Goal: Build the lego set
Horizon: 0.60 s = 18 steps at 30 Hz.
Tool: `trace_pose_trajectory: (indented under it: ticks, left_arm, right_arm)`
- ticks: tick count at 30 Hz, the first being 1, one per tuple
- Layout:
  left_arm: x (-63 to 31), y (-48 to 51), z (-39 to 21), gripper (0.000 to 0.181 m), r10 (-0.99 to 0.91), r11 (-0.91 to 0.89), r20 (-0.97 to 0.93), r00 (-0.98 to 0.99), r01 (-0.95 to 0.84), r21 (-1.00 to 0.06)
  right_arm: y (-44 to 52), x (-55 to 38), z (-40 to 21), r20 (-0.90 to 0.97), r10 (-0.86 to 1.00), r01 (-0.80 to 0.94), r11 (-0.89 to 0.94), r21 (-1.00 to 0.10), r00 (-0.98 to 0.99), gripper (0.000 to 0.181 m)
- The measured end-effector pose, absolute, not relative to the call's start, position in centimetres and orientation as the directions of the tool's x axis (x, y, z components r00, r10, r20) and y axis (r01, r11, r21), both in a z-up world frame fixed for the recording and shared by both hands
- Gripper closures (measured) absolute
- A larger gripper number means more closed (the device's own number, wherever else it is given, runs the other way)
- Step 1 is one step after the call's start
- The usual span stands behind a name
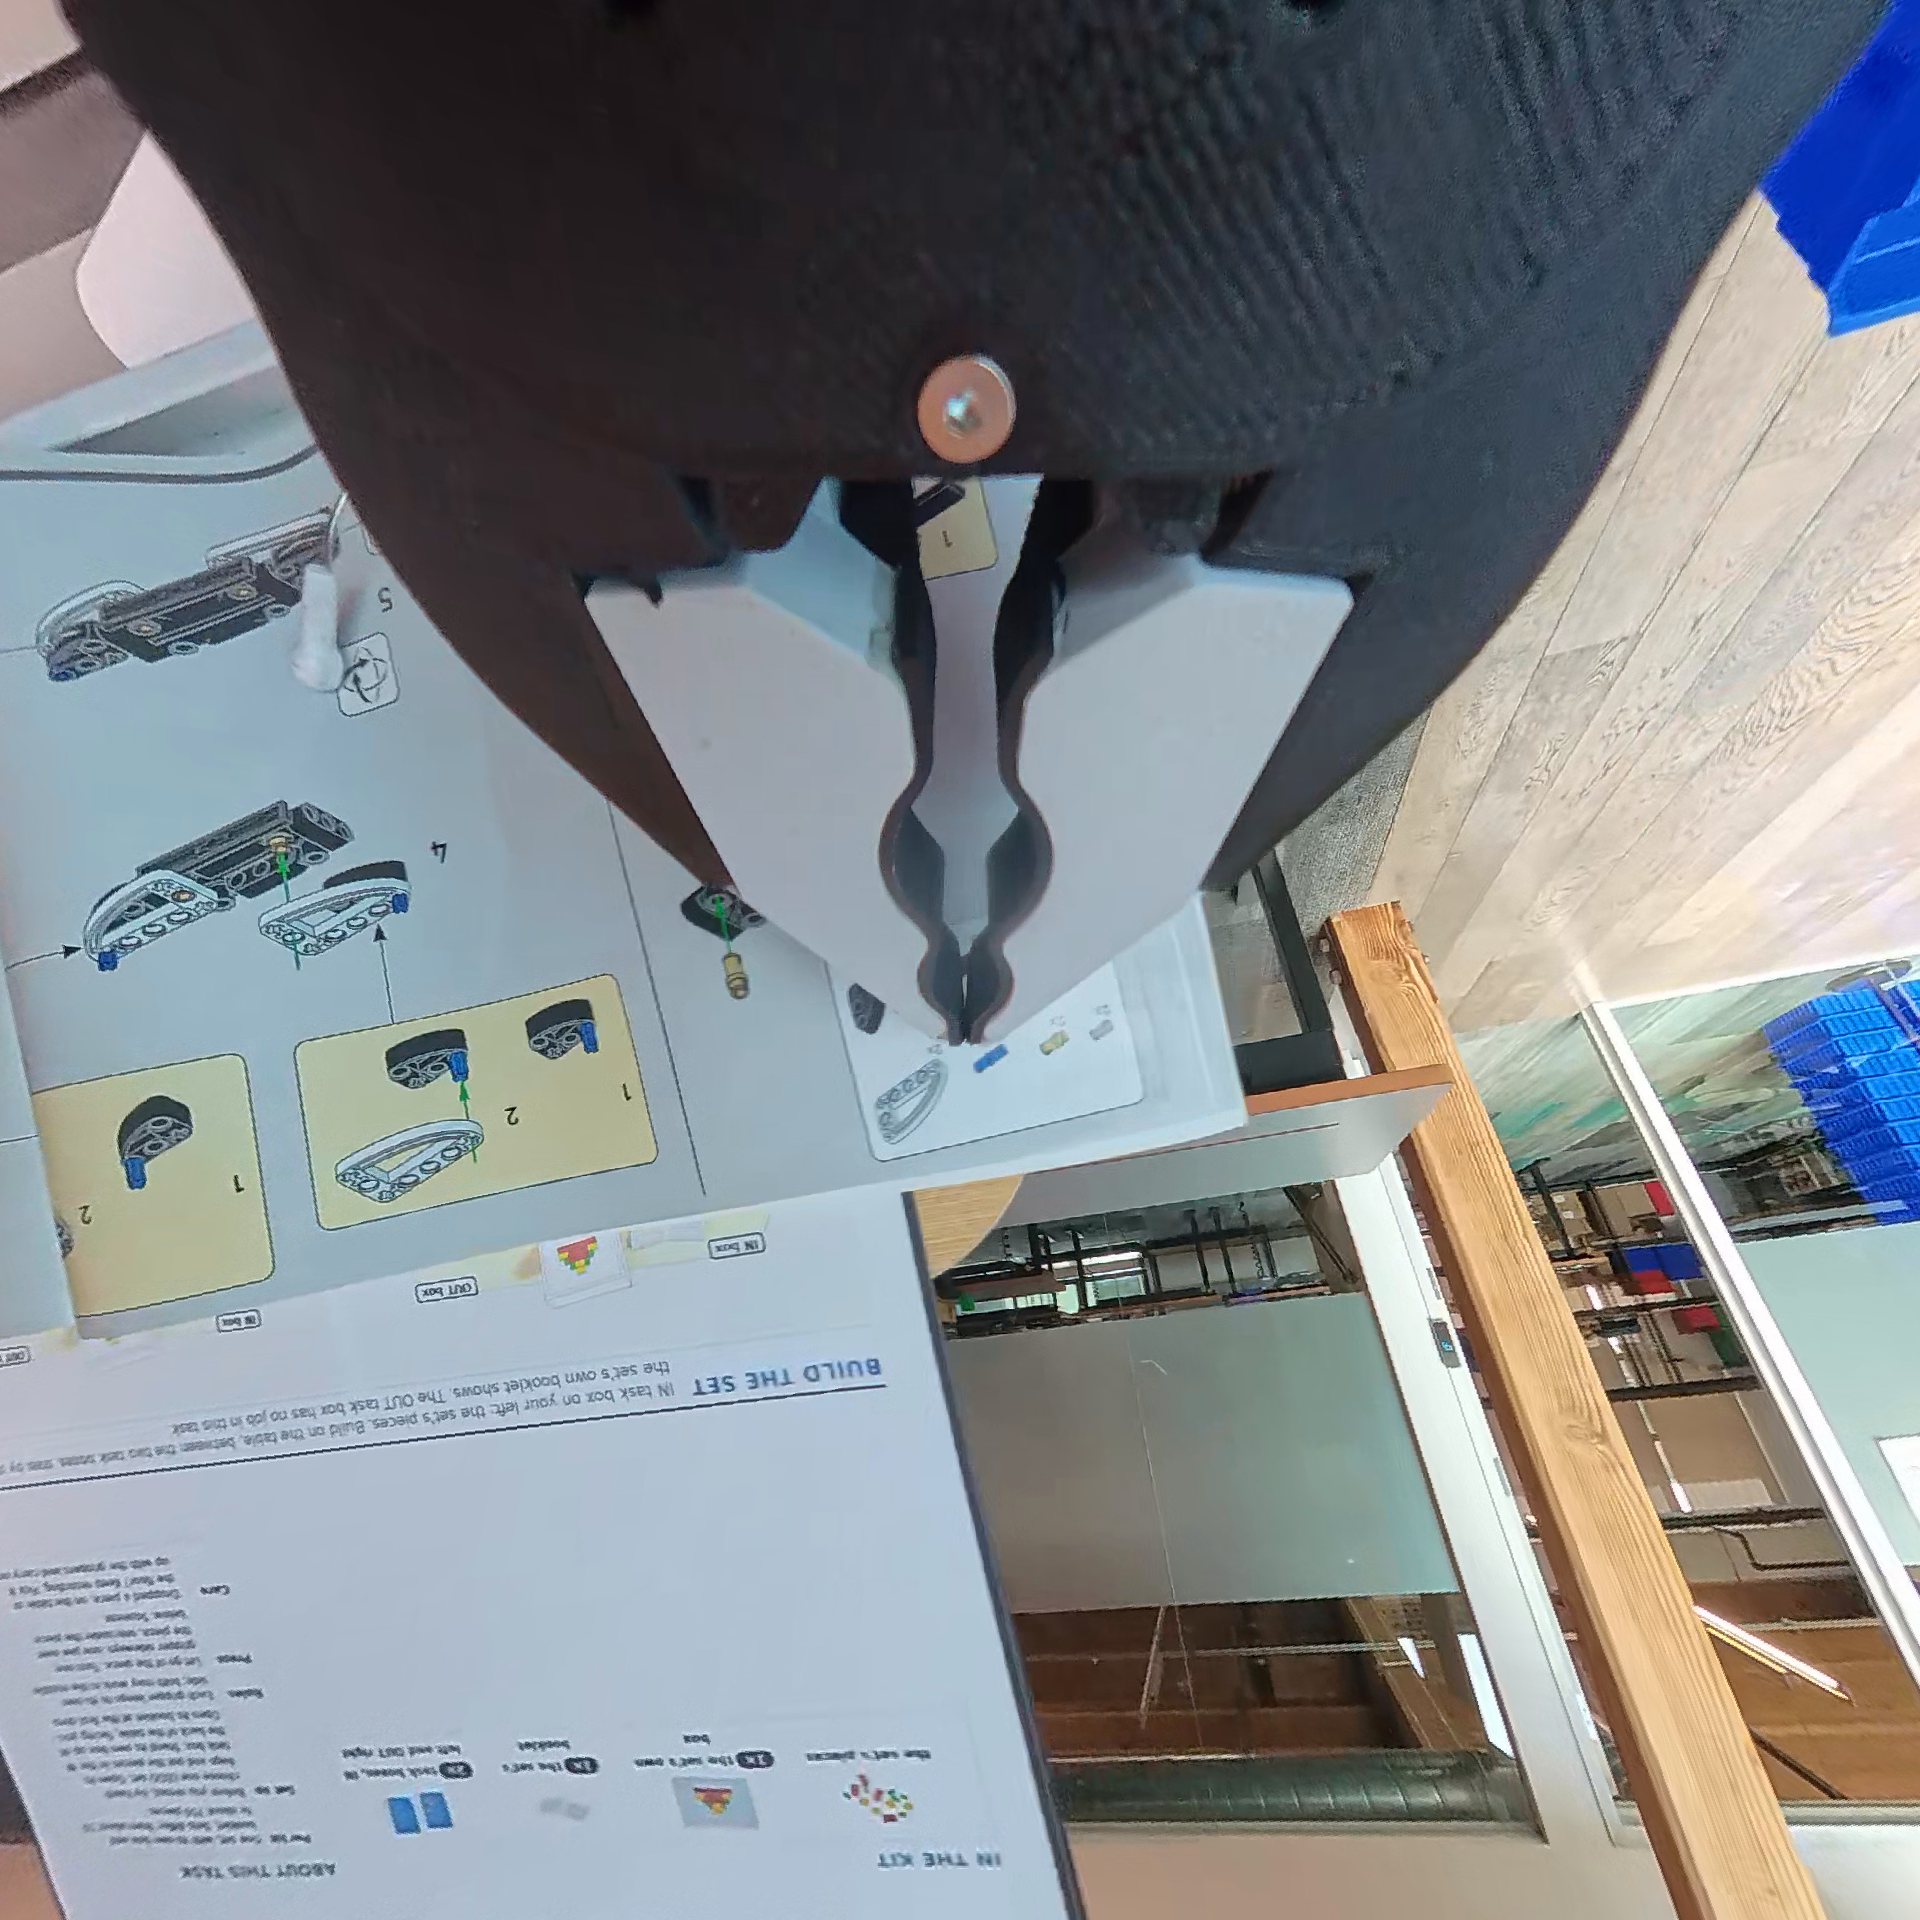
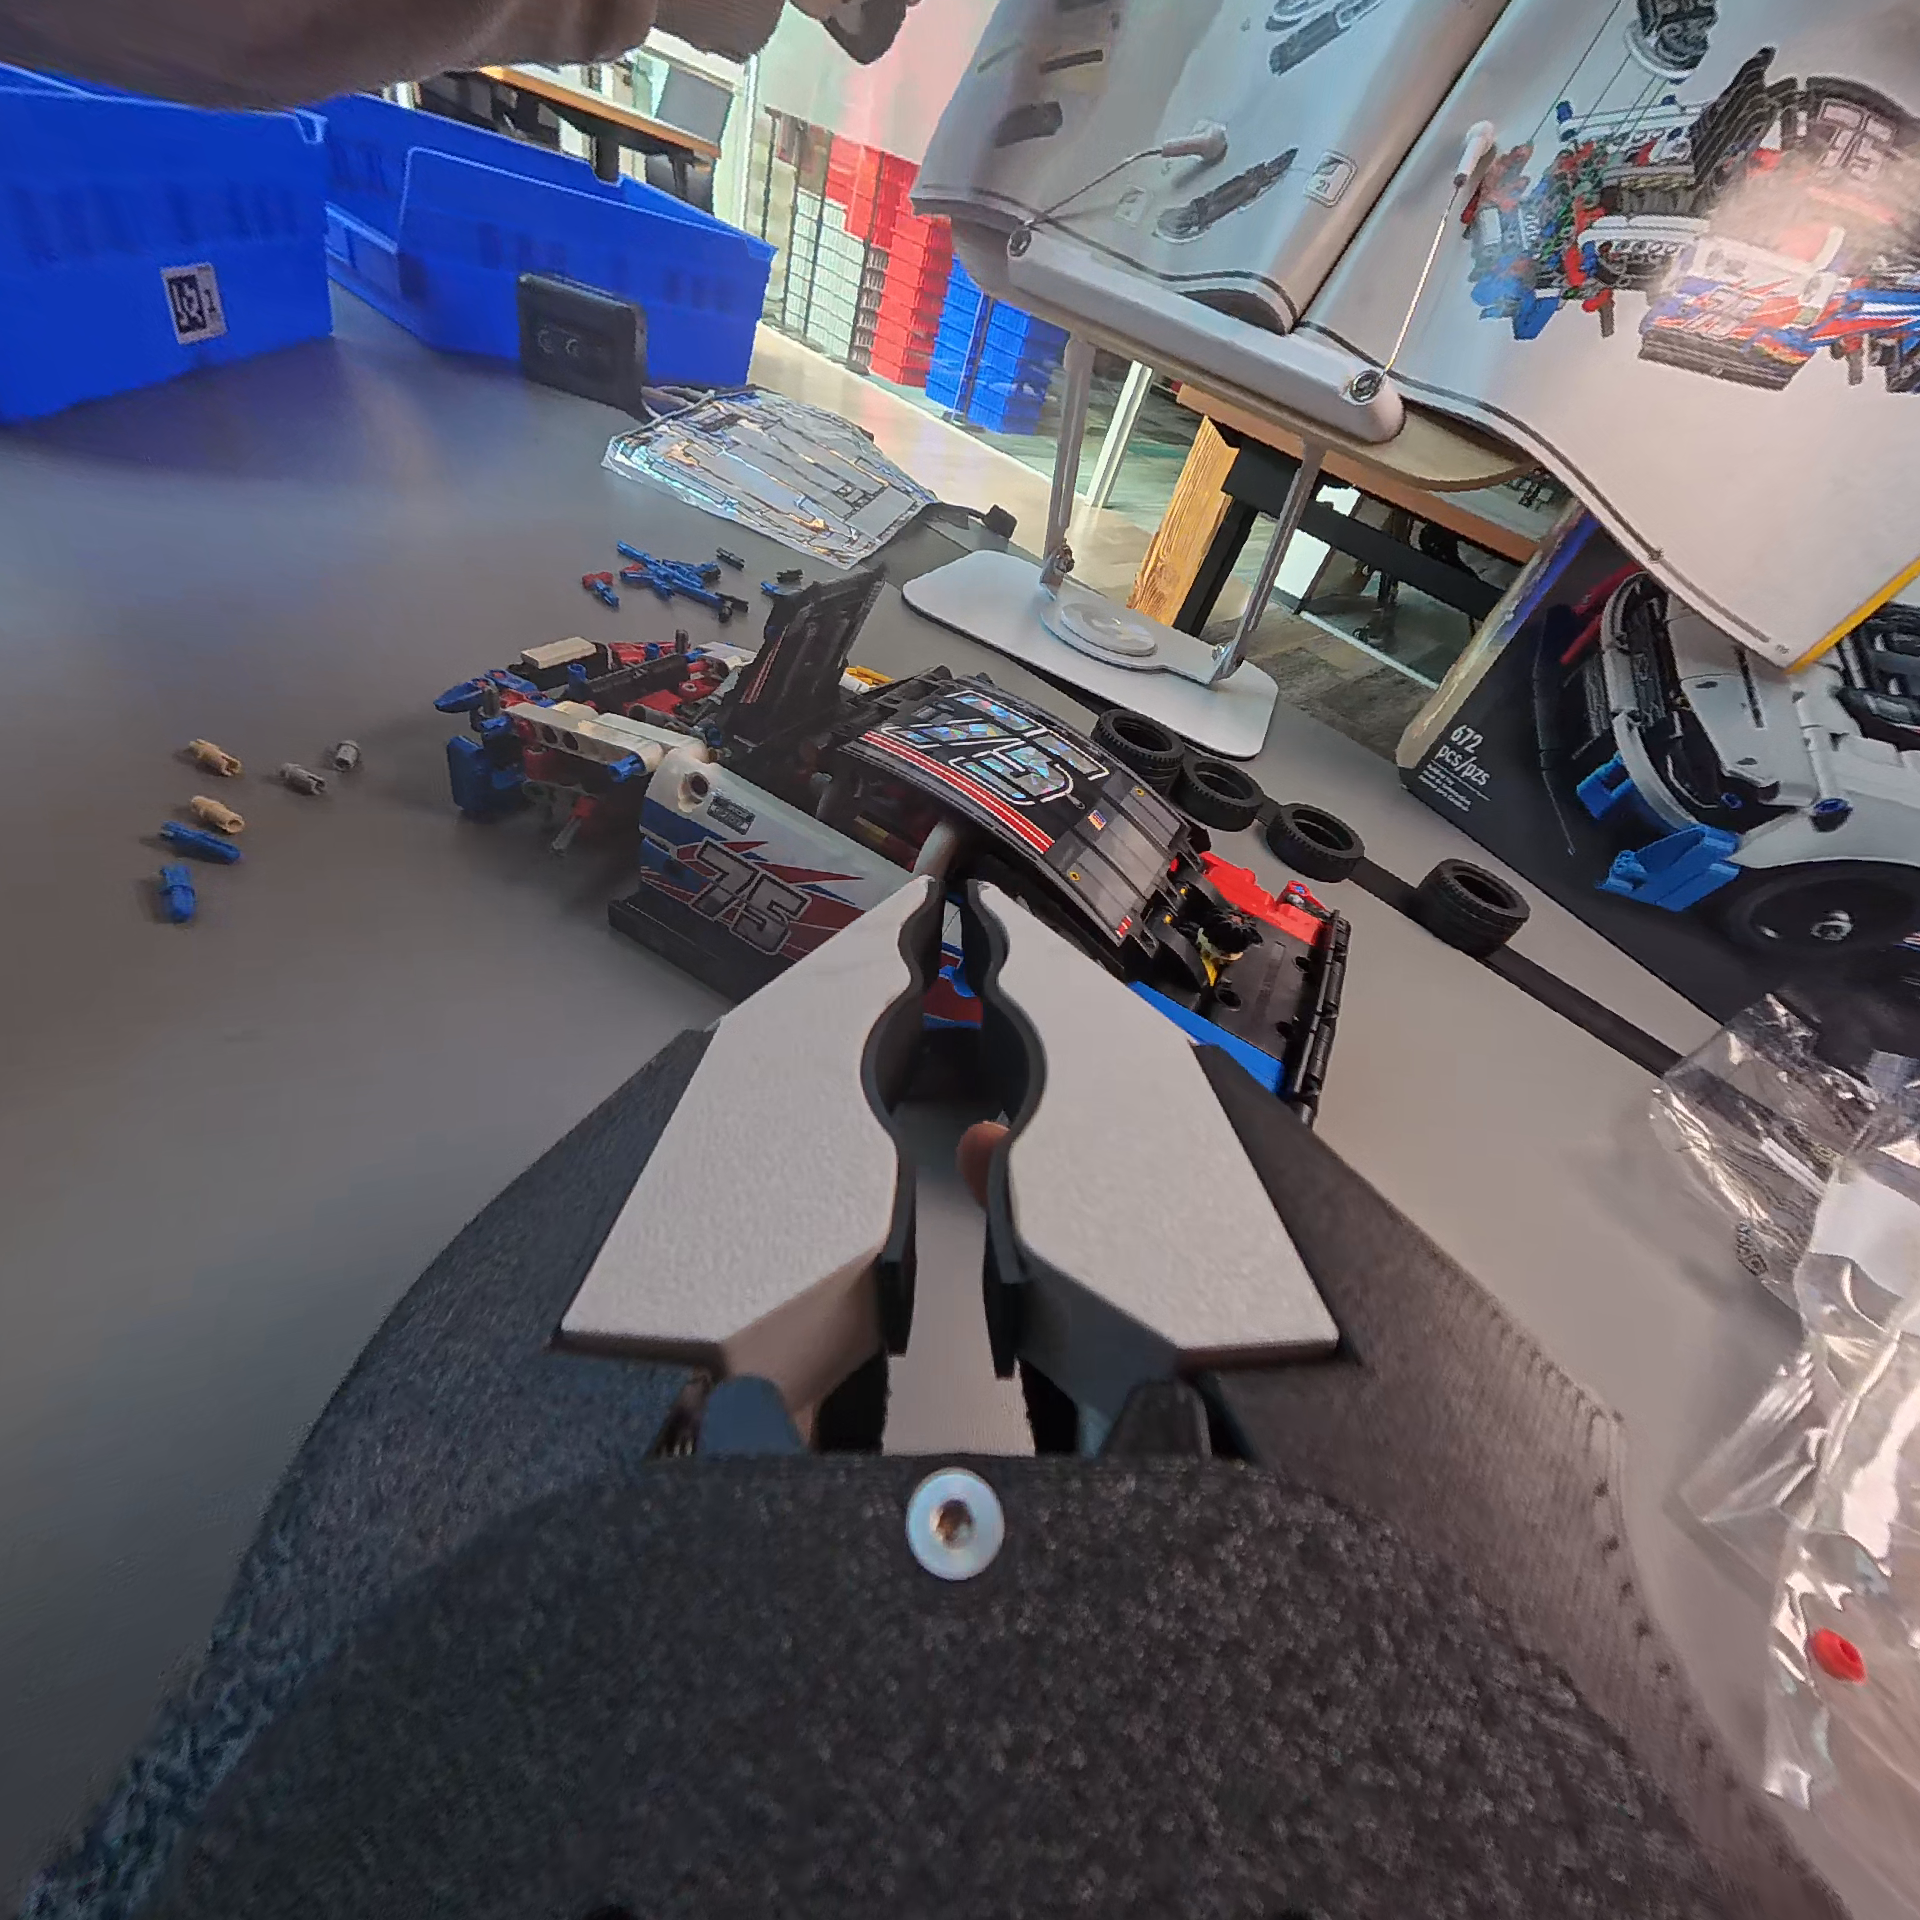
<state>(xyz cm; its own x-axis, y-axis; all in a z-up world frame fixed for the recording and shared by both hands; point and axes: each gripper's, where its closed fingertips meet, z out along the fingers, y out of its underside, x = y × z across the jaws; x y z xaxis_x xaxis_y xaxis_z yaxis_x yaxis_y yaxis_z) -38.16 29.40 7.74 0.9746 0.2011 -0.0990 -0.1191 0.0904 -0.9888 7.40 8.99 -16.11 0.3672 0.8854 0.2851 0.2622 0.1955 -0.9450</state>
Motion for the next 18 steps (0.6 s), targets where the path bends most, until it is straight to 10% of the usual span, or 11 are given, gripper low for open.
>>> trace_pose_trajectory:
  ticks: [18]
  left_arm:
    - [-40.8,27.0,5.5,0.181,0.224,0.088,-0.066,0.972,-0.087,-0.992]
  right_arm:
    - [9.5,7.4,-16.2,0.275,0.877,0.27,0.175,-0.947,0.395,0.181]
